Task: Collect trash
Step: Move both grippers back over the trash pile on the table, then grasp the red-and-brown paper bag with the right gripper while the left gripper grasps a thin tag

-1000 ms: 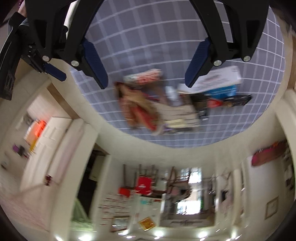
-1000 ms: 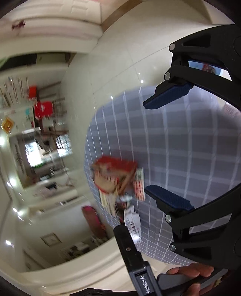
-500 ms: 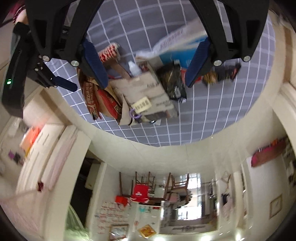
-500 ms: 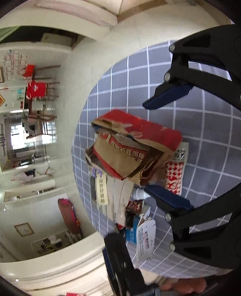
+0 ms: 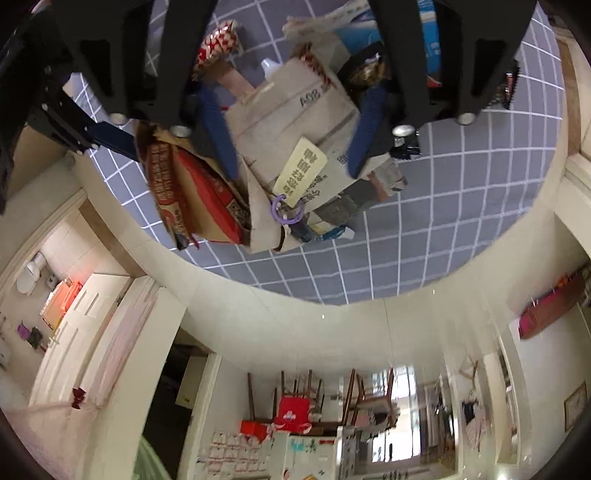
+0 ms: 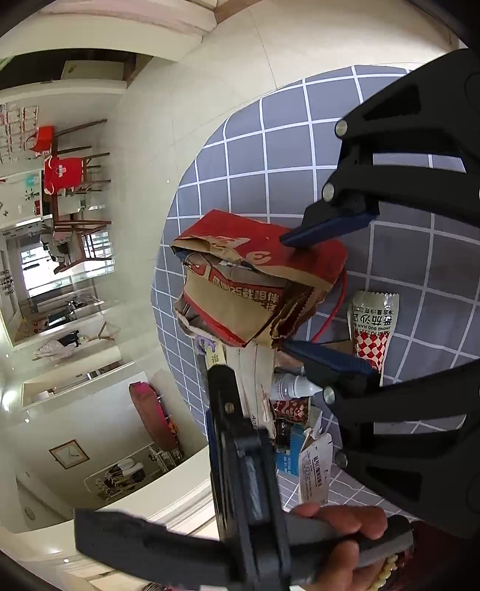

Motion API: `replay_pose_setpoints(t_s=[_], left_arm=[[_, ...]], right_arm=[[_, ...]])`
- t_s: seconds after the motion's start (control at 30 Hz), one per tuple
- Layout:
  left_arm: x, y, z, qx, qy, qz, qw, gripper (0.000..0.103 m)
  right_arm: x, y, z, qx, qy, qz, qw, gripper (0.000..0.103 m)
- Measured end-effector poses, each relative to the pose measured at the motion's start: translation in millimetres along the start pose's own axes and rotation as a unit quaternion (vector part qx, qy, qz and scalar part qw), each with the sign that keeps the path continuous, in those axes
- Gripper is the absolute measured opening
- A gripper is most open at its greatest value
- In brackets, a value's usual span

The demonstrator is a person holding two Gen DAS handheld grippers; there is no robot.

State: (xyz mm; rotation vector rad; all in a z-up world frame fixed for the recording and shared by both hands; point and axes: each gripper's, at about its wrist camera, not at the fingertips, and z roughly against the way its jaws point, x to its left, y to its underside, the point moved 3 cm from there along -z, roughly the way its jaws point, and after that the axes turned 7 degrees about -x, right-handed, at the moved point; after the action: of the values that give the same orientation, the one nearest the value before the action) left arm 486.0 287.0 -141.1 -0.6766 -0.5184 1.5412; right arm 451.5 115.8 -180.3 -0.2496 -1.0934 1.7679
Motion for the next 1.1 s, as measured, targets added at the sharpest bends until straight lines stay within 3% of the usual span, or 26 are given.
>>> replay_pose_setpoints(t_s=[0.07, 0.13, 0.17, 0.2, 0.3, 0.4, 0.57, 0.67, 0.93, 1.1], left_arm=[[0, 0, -5, 0.002, 0.001, 0.003, 1.0000, 0.049], [-1, -1, -8, 0.003, -0.002, 0.005, 1.0000, 0.036], [0, -1, -9, 0.003, -0.002, 0.008, 1.0000, 0.016], [0, 0, -9, 0.001, 0.001, 0.013, 0.9999, 0.007], [1, 3, -2, -0.018, 0.013, 0.024, 0.9995, 0.001], [0, 6, 11, -0.040, 0.007, 0.023, 0.9989, 0.001], [-1, 14, 29, -0.060, 0.003, 0.021, 0.9980, 0.001], [0, 17, 34, -0.064, 0.006, 0.027, 0.9976, 0.001], [8, 14, 51, -0.087, 0.012, 0.046, 0.9951, 0.000], [5, 16, 49, -0.085, 0.011, 0.045, 0.9953, 0.001]], right_arm=[[-2, 0, -2, 0.002, -0.001, -0.002, 1.000, 0.062], [-5, 0, -4, 0.001, 0.004, -0.002, 1.000, 0.065], [-7, 0, -4, 0.002, 0.005, -0.004, 1.000, 0.066], [-8, 0, -5, 0.002, 0.007, -0.006, 1.000, 0.068], [-5, 1, -8, 0.003, 0.014, 0.000, 1.000, 0.074], [2, -5, -16, 0.003, 0.028, 0.016, 0.999, 0.082], [11, -12, -28, 0.009, 0.039, 0.020, 0.999, 0.082], [5, -16, -23, 0.007, 0.008, -0.021, 1.000, 0.082], [-17, -30, -11, -0.013, -0.026, -0.112, 0.993, 0.087], [-15, -40, -35, 0.006, 0.000, -0.113, 0.994, 0.088]])
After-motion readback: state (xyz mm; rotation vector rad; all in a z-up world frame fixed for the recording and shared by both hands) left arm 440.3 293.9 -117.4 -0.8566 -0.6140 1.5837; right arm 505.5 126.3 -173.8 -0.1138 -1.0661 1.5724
